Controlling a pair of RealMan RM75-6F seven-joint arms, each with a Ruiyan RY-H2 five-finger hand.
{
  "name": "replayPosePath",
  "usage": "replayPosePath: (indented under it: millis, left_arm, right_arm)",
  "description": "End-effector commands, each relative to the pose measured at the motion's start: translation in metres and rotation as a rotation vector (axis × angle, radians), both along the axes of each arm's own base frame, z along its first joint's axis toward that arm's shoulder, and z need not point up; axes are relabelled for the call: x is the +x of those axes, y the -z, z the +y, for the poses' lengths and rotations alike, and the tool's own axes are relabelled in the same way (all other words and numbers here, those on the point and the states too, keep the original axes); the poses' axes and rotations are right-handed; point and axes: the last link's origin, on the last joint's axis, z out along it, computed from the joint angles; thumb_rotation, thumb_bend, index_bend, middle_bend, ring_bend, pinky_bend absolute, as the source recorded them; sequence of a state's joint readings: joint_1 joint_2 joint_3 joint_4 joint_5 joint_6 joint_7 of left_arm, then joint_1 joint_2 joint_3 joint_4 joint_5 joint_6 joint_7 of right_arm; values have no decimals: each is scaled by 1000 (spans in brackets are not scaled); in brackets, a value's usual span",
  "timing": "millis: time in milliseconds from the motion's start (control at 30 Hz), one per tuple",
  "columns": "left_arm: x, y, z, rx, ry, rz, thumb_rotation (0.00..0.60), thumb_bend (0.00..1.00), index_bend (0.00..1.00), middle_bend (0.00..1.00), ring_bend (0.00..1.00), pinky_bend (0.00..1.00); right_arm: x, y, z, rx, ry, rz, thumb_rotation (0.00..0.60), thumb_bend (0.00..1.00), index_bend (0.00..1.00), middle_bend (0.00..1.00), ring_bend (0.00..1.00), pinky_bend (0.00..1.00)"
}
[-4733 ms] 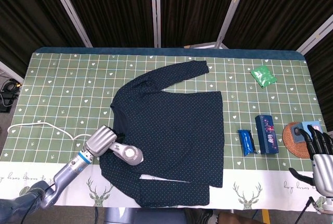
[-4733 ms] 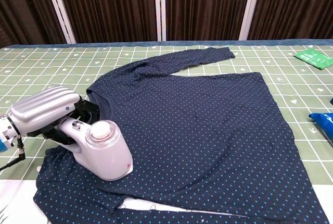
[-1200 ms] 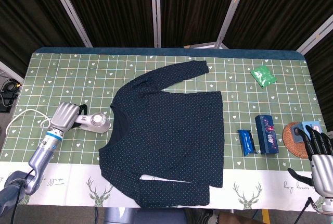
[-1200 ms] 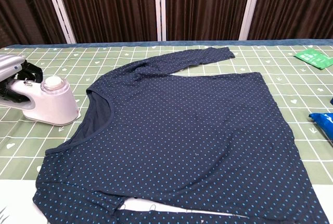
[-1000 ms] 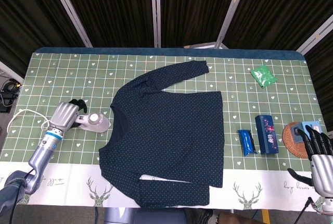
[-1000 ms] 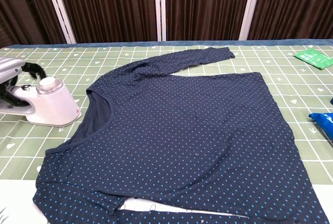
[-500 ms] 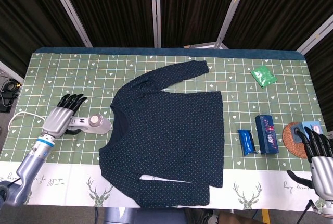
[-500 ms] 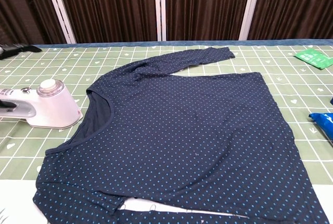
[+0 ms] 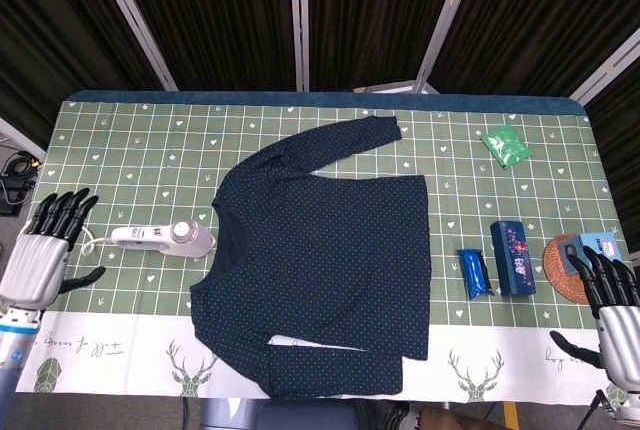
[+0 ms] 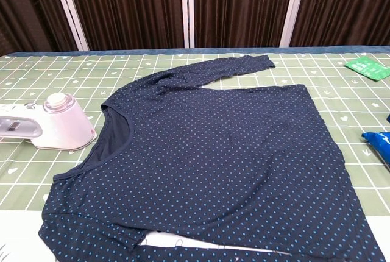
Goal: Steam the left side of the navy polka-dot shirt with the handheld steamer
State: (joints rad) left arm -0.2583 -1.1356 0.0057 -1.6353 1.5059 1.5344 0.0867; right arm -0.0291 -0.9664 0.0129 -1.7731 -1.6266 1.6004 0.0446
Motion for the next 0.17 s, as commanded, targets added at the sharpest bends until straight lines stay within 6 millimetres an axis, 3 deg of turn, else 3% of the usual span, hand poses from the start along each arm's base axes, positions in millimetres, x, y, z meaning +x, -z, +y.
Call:
replayPosePath:
  millis: [33, 167]
  left_arm:
    - [-1, -15, -39, 44, -84, 35, 600, 0, 0, 0, 0, 0]
    - [-7, -16, -49, 44, -109, 41, 600, 0, 0, 0, 0, 0]
  right_arm:
    - [1, 0, 1, -3, -3, 0, 600, 0, 0, 0, 0, 0]
    - [2, 0, 3, -8, -7, 1, 600, 0, 0, 0, 0, 0]
